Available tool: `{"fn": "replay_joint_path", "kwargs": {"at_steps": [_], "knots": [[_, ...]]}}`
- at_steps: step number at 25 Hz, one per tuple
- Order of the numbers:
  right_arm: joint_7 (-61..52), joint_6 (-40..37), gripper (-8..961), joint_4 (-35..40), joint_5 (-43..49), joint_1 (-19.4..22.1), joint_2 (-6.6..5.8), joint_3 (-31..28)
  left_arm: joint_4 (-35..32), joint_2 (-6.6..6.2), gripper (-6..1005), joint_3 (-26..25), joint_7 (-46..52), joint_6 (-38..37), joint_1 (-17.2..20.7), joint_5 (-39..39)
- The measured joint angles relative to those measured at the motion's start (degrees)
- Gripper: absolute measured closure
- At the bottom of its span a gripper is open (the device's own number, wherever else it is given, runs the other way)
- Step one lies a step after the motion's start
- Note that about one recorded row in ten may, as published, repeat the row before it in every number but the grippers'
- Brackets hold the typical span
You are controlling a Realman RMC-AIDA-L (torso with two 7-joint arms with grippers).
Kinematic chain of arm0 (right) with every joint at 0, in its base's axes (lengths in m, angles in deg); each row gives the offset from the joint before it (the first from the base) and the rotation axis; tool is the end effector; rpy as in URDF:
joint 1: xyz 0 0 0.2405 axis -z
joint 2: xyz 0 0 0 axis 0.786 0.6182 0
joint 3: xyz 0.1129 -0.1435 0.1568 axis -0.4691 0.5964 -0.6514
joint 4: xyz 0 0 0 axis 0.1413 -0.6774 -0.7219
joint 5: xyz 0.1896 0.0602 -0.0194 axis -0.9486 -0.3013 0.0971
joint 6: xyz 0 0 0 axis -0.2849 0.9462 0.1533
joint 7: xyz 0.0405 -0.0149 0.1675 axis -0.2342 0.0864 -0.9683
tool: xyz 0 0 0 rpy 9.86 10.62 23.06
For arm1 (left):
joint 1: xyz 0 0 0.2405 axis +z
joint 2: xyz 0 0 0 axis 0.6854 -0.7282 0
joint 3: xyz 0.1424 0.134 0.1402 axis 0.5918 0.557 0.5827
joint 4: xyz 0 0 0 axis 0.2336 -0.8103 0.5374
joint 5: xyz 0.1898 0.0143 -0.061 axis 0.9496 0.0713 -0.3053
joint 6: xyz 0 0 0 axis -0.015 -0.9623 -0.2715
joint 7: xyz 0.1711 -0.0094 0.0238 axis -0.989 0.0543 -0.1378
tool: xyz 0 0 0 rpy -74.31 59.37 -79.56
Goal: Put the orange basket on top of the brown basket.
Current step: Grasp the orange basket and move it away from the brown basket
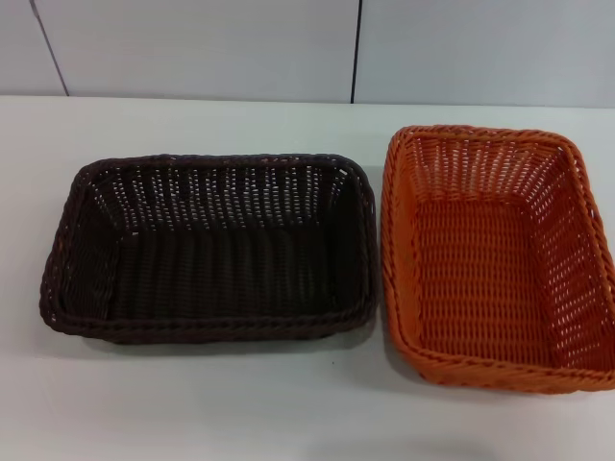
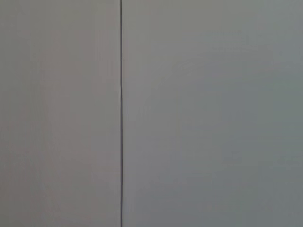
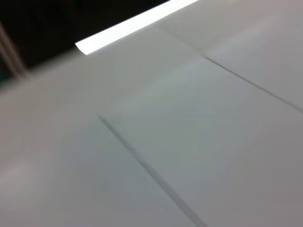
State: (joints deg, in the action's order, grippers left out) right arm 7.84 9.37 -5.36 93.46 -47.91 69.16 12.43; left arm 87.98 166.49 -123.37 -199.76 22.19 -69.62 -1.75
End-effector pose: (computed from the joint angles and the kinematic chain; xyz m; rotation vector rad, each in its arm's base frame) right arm 0.1484 0.2749 0.1466 -0.8120 0.3874 1.5396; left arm -0.4026 0.3646 0.2096 -1.0919 -0.5807 -0.4865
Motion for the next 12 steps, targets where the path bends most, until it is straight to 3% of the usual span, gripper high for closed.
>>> {"fn": "replay_joint_path", "kwargs": {"at_steps": [3, 5, 6, 7, 8, 9, 10, 11, 12], "knots": [[-6.2, 1.3, 180, 1.1, 5.2, 0.6, -0.47, -2.9, 0.0, 0.0, 361, 0.0, 0.0, 0.0, 0.1, 0.0], [-8.3, 10.6, 181, -2.3, 10.2, 2.5, -1.43, -6.4, 0.0, 0.0, 361, 0.0, 0.0, 0.0, 0.1, -0.1], [-8.3, 10.6, 181, -2.3, 10.2, 2.5, -1.43, -6.4, 0.0, 0.03, 362, 0.0, 0.0, 0.0, 0.2, -0.1], [-8.3, 15.3, 181, -4.4, 11.7, 3.4, -1.57, -7.9, 0.0, 0.05, 362, 0.0, 0.0, 0.0, 0.2, -0.1], [-8.4, 25.4, 181, -8.8, 14.1, 4.8, -1.4, -11.2, 0.0, 0.05, 362, 0.0, 0.0, 0.0, 0.2, -0.1], [-8.4, 25.4, 181, -8.8, 14.1, 4.8, -1.4, -11.2, 0.0, 0.05, 362, 0.0, 0.0, 0.0, 0.2, -0.1], [-8.4, 37.1, 181, -14.2, 16.3, 6.0, -0.53, -15.1, 0.0, 0.05, 362, 0.0, 0.0, 0.0, 0.2, -0.1], [-8.4, 37.1, 181, -14.2, 16.3, 6.0, -0.53, -15.1, 0.0, 0.05, 363, 0.0, 0.0, 0.0, 0.2, -0.1], [-8.4, 42.4, 181, -16.4, 17.1, 6.3, -0.17, -16.5, 0.0, 0.08, 363, 0.1, 0.0, 0.0, 0.2, -0.1]]}}
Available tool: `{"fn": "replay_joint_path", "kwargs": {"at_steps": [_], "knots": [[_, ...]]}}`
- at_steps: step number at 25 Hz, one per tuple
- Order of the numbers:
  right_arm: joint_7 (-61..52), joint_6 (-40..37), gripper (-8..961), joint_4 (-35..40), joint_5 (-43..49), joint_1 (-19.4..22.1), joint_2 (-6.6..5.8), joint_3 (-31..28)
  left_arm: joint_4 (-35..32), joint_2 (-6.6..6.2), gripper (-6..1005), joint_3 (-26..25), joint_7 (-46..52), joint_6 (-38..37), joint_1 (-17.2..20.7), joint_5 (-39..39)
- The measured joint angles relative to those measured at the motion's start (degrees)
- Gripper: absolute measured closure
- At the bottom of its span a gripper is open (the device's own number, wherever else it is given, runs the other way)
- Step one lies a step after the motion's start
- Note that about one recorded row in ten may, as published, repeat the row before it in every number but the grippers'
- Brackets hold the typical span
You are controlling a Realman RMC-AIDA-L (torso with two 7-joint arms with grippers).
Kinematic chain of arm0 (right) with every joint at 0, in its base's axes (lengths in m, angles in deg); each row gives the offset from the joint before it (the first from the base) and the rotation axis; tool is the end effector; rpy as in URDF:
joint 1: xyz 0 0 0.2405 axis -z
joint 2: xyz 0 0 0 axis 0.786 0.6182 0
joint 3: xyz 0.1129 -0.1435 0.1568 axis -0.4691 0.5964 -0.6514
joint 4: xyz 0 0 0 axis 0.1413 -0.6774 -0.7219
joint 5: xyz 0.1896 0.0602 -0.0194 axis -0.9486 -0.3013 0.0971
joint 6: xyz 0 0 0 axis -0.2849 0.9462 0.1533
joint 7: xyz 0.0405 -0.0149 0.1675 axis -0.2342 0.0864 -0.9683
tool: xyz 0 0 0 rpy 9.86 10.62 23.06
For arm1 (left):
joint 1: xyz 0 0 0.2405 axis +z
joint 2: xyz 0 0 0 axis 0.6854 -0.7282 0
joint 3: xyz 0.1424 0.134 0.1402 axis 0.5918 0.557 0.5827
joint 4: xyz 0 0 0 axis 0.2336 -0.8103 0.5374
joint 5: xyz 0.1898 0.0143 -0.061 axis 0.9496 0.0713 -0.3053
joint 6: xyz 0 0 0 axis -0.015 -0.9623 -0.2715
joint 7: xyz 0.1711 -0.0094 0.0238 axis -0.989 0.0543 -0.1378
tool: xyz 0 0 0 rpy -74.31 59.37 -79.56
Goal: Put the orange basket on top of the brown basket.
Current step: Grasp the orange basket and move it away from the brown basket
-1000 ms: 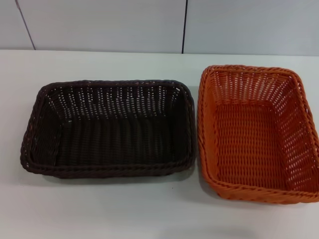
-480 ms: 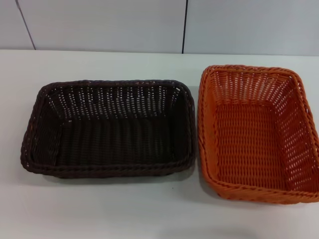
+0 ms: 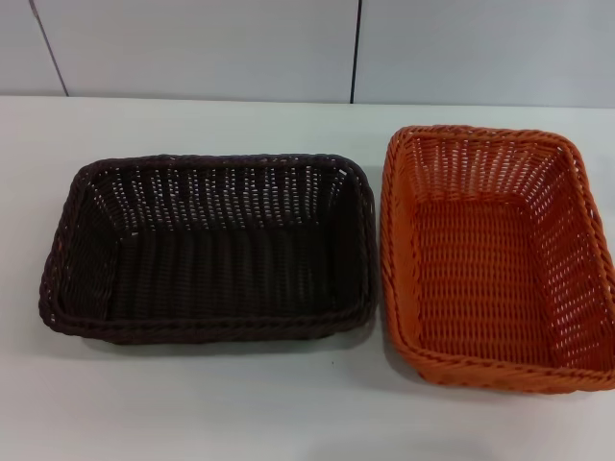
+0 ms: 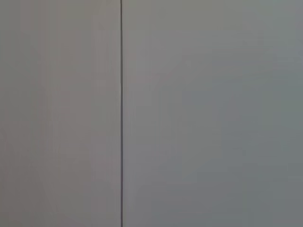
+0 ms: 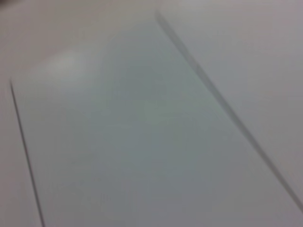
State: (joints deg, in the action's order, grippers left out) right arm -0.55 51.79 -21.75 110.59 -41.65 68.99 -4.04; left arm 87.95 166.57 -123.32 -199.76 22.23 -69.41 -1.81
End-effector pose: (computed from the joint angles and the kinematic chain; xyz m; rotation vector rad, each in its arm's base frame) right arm 0.1324 0.3105 0.1644 -1.2077 0.4940 1.3080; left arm -0.4038 0.3632 0.2088 -1.0911 -0.5838 -0.4848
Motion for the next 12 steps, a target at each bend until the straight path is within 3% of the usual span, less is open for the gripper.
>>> {"fn": "replay_joint_path", "kwargs": {"at_steps": [3, 4, 7, 8, 9, 12], "knots": [[0.2, 17.2, 182, -7.8, 1.7, -0.3, 0.49, -5.0, 0.0, 0.14, 363, 0.0, 0.0, 0.0, 0.1, 0.0], [0.2, 17.2, 182, -7.8, 1.7, -0.3, 0.49, -5.0, 0.0, 0.14, 364, 0.0, 0.0, 0.0, 0.1, 0.0], [0.2, 29.9, 182, -11.9, 1.8, -1.8, 0.49, -9.0, 0.0, 0.25, 364, 0.0, 0.0, 0.0, 0.2, 0.0], [0.2, 37.6, 182, -13.7, 1.8, -3.4, 0.49, -12.1, 0.0, 0.25, 364, 0.0, 0.0, 0.0, 0.2, 0.0], [0.2, 37.6, 182, -13.7, 1.8, -3.4, 0.49, -12.1, 0.0, 0.25, 365, 0.0, 0.0, 0.0, 0.2, 0.0], [0.4, 50.4, 180, -15.8, 1.9, -6.4, 0.34, -17.0, 0.0, 0.38, 365, 0.0, 0.0, 0.0, 0.2, 0.0]]}}
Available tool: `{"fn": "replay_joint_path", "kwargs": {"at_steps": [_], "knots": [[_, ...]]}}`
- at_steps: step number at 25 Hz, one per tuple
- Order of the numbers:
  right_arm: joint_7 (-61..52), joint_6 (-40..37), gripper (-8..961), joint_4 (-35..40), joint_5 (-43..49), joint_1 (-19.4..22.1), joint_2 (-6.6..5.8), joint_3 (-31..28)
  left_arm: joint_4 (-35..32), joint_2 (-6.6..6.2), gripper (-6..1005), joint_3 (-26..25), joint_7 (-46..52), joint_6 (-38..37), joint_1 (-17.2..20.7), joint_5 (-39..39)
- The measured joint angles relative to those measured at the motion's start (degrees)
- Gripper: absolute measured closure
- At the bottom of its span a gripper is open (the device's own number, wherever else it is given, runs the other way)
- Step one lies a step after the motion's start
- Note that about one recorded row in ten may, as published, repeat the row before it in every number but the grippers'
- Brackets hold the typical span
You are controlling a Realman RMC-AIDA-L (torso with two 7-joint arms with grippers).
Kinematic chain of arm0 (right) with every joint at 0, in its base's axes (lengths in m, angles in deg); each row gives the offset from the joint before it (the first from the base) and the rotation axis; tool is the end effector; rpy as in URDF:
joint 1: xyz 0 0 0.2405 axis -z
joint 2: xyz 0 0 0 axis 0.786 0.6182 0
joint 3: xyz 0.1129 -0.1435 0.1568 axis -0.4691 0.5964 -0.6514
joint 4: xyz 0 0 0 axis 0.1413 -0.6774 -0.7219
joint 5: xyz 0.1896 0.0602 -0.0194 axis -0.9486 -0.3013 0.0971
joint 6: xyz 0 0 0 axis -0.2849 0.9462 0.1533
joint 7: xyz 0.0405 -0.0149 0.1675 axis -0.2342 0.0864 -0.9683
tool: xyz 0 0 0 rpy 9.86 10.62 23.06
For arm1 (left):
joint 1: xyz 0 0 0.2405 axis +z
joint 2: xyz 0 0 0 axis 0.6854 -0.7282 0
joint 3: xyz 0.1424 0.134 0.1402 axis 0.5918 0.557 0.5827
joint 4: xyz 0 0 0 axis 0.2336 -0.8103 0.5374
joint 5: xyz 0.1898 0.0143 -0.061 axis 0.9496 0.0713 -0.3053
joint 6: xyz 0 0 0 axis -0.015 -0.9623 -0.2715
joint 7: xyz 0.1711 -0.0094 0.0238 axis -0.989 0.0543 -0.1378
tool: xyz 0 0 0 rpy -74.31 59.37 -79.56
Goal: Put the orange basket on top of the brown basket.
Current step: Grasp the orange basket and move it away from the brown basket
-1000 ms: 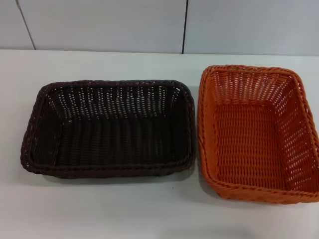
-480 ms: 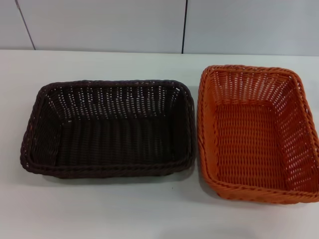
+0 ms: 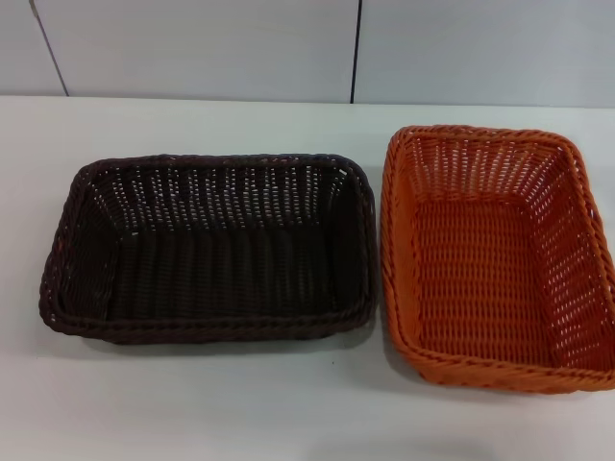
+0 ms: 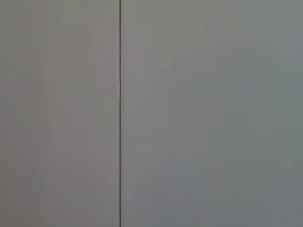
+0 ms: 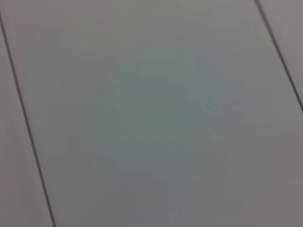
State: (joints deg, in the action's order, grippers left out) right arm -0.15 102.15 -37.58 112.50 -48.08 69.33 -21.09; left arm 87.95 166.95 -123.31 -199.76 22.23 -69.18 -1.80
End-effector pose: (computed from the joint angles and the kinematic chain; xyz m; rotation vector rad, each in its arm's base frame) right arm 0.1269 0.3414 0.1749 -1.4803 0.7387 0.9310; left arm -0.4050 0.3615 0.2053 -1.0918 -0.5919 -0.4839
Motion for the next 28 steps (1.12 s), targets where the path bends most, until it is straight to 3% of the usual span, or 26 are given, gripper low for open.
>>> {"fn": "replay_joint_path", "kwargs": {"at_steps": [1, 9, 11, 16, 20, 28], "knots": [[0.3, 7.7, 180, -0.6, -0.1, -2.1, -0.16, -3.4, 0.0, 0.0, 365, 0.0, 0.0, 0.0, 0.0, 0.0], [4.2, 24.0, 181, 1.2, 0.3, -8.5, -0.17, -11.4, 0.1, 0.08, 367, 0.0, 0.0, 0.0, -0.1, 0.2], [5.9, 29.7, 180, 2.7, 0.4, -12.0, -0.26, -15.3, 0.1, 0.09, 367, 0.0, 0.0, 0.0, -0.4, 0.2], [9.6, 36.7, 180, 5.4, -0.2, -17.5, -0.22, -20.0, 0.0, 0.03, 368, 0.0, 0.0, 0.0, -0.7, 0.4], [13.0, 37.7, 181, 6.6, -0.3, -20.0, -0.25, -20.2, 0.0, -0.03, 369, 0.0, 0.0, 0.0, -0.8, 0.3], [32.0, 39.9, 181, 11.0, -0.6, -26.2, -1.04, -20.5, 0.0, -0.04, 371, -0.1, -0.1, 0.0, -1.1, 0.0]]}}
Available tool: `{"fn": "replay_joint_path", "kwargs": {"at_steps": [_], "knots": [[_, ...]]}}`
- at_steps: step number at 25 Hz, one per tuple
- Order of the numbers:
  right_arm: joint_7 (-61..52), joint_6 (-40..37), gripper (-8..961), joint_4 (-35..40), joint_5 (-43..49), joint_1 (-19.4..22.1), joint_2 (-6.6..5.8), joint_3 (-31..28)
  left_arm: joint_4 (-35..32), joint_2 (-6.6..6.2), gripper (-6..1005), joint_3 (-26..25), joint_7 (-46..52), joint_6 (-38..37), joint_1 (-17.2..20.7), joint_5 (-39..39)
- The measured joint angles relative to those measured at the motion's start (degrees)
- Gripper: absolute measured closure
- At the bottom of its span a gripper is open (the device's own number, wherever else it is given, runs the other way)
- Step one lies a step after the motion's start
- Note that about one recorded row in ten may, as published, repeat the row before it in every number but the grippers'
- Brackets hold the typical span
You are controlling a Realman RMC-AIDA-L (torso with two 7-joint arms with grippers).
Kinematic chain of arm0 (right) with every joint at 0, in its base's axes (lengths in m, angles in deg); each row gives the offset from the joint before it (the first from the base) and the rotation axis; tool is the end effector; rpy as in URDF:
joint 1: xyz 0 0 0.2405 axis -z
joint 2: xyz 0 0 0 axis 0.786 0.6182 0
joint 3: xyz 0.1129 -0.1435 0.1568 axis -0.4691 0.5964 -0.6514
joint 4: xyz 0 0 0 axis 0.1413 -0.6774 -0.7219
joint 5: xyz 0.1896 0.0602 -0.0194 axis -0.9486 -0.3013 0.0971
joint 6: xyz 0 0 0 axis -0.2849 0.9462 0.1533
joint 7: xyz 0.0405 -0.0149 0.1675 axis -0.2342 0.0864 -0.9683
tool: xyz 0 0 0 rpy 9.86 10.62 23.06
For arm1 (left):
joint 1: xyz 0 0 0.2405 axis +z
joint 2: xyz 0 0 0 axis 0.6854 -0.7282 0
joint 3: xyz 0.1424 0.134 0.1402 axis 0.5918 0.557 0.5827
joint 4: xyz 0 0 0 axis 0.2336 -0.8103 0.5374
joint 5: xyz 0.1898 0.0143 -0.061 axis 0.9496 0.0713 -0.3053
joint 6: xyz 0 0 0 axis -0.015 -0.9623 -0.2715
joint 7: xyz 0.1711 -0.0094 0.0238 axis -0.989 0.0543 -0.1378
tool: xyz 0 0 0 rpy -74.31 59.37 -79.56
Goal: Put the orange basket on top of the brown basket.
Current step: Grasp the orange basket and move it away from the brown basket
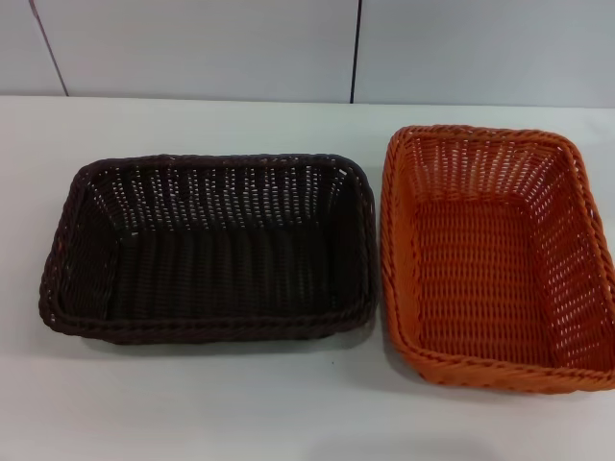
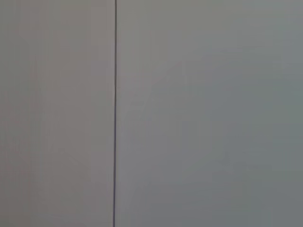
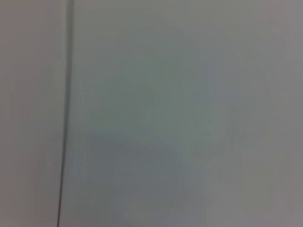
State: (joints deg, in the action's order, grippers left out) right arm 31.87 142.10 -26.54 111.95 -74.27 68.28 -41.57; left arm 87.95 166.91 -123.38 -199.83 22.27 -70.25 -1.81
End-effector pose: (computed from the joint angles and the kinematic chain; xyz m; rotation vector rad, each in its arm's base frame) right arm 0.1393 0.4014 0.1584 -1.8593 0.5934 0.2555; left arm -0.3982 0.3689 0.2058 -1.0969 -0.5806 -0.4994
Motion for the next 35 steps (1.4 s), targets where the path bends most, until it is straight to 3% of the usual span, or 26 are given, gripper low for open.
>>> {"fn": "replay_joint_path", "kwargs": {"at_steps": [3, 9, 13, 23, 29, 35], "knots": [[9.2, 2.1, 181, 1.6, 0.3, -2.7, -0.61, 0.2, 0.0, 0.11, 371, -0.2, -0.1, 0.0, 0.0, 0.0], [17.0, 5.4, 182, 3.3, 4.5, -7.1, -1.28, 0.6, 0.0, 0.24, 373, -0.4, -0.1, 0.1, 0.0, 0.0], [23.4, 8.5, 182, 11.2, 9.3, -13.9, -1.57, 0.7, 0.1, 0.69, 374, -0.5, -0.1, 0.1, 0.0, 0.0], [30.3, 8.7, 181, 28.6, 10.4, -23.3, -2.11, 0.3, 0.4, 1.59, 376, -0.6, -0.1, 0.1, -1.0, 0.0], [31.6, 10.4, 180, 34.5, 8.9, -25.6, -1.91, 1.0, 0.4, 1.62, 377, -0.6, -0.1, -0.1, -1.6, -0.1], [31.4, 10.7, 182, 34.5, 5.1, -25.6, -1.62, 1.1, 0.4, 1.63, 378, -0.6, -0.1, -0.2, -1.7, -0.1]]}}
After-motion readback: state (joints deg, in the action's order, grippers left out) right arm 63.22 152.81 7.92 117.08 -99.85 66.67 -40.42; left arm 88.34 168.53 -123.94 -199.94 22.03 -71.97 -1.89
